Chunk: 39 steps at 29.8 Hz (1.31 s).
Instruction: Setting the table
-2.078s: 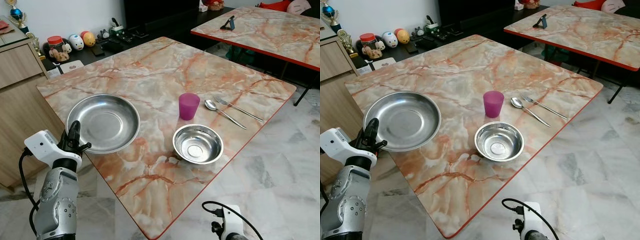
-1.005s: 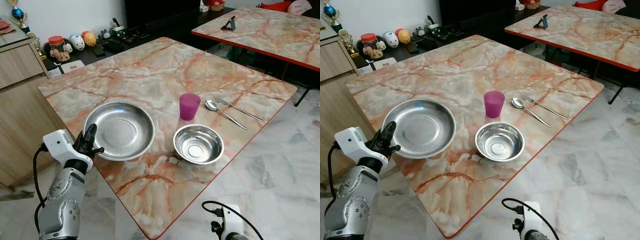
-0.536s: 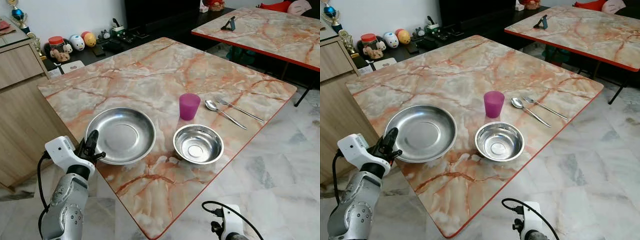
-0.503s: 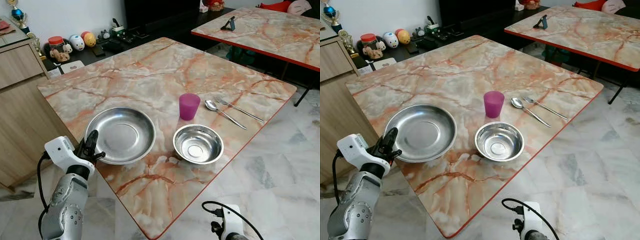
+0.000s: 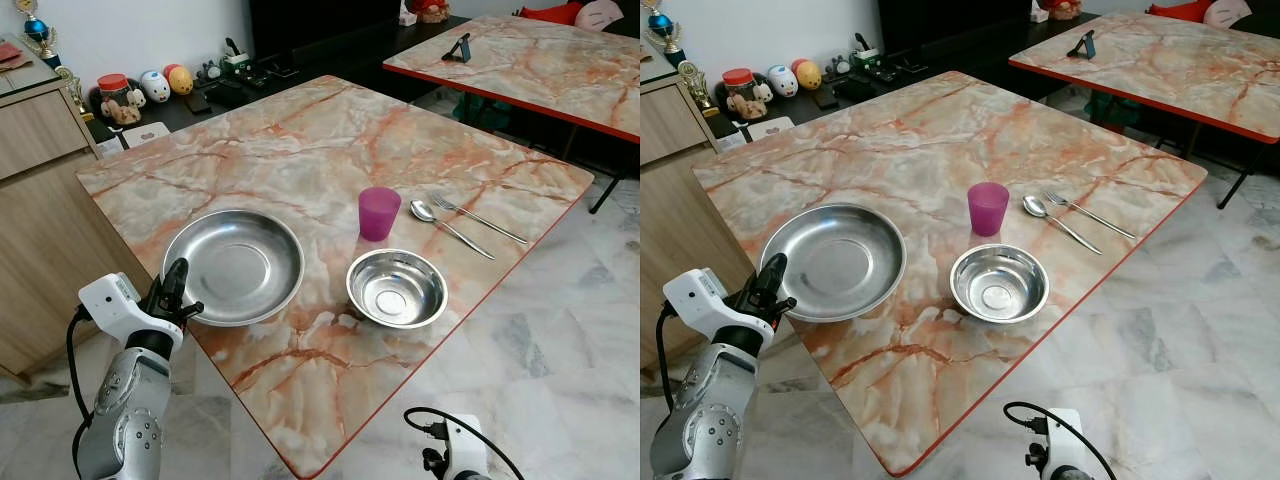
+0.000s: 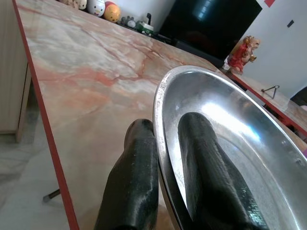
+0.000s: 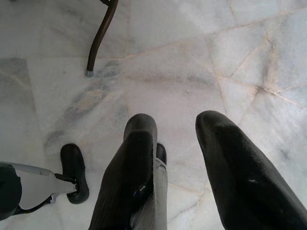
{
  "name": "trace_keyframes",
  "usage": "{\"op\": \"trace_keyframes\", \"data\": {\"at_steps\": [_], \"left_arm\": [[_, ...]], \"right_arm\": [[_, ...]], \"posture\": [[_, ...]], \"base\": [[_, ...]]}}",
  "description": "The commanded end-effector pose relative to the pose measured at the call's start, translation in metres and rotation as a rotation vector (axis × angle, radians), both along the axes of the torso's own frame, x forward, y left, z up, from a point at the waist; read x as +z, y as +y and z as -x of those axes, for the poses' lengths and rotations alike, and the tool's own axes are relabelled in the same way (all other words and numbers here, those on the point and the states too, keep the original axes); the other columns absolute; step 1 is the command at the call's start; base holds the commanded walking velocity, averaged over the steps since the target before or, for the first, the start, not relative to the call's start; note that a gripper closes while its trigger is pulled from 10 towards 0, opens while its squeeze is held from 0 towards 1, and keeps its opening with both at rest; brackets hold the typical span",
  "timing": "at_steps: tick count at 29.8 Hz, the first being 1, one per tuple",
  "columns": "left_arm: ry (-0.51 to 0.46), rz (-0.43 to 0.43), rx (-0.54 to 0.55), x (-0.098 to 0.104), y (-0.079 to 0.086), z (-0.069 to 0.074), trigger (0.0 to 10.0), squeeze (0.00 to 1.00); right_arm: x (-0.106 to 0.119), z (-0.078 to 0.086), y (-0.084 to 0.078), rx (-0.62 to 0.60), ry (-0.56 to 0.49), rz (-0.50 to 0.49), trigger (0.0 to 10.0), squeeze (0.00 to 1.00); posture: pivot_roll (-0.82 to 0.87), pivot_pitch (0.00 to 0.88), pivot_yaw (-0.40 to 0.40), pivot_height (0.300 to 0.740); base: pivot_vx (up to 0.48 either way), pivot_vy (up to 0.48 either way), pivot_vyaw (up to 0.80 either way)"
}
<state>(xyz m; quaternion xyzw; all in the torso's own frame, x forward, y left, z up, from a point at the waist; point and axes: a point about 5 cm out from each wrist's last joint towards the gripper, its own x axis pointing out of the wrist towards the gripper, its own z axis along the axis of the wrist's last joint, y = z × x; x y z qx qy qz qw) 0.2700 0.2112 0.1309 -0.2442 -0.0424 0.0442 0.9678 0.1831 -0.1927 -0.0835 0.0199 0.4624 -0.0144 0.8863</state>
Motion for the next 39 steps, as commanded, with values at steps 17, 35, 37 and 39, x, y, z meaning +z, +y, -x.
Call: {"op": "trace_keyframes", "data": {"at_steps": [17,35,37,39], "left_arm": [[-0.061,-0.062,0.033,0.018,0.012,-0.007,10.0,0.00],[-0.081,-0.083,0.013,0.023,0.021,-0.026,10.0,0.00],[-0.073,-0.069,0.016,0.019,0.020,-0.025,10.0,0.00],[-0.068,-0.054,0.021,0.015,0.018,-0.024,10.0,0.00]], "right_arm": [[0.001,-0.002,0.003,-0.086,-0.032,-0.022,10.0,0.00],[0.001,-0.002,0.001,-0.030,-0.031,0.033,10.0,0.00],[0.001,-0.002,0.001,-0.038,-0.030,0.025,10.0,0.00],[0.001,-0.002,0.000,-0.044,-0.029,0.022,10.0,0.00]], "posture": [[-0.02,0.000,0.047,0.707],[-0.05,0.000,0.031,0.707],[-0.04,0.000,0.027,0.707],[-0.04,0.000,0.027,0.707]], "base": [[0.000,0.000,0.00],[0.000,0.000,0.00],[0.000,0.000,0.00],[0.000,0.000,0.00]]}}
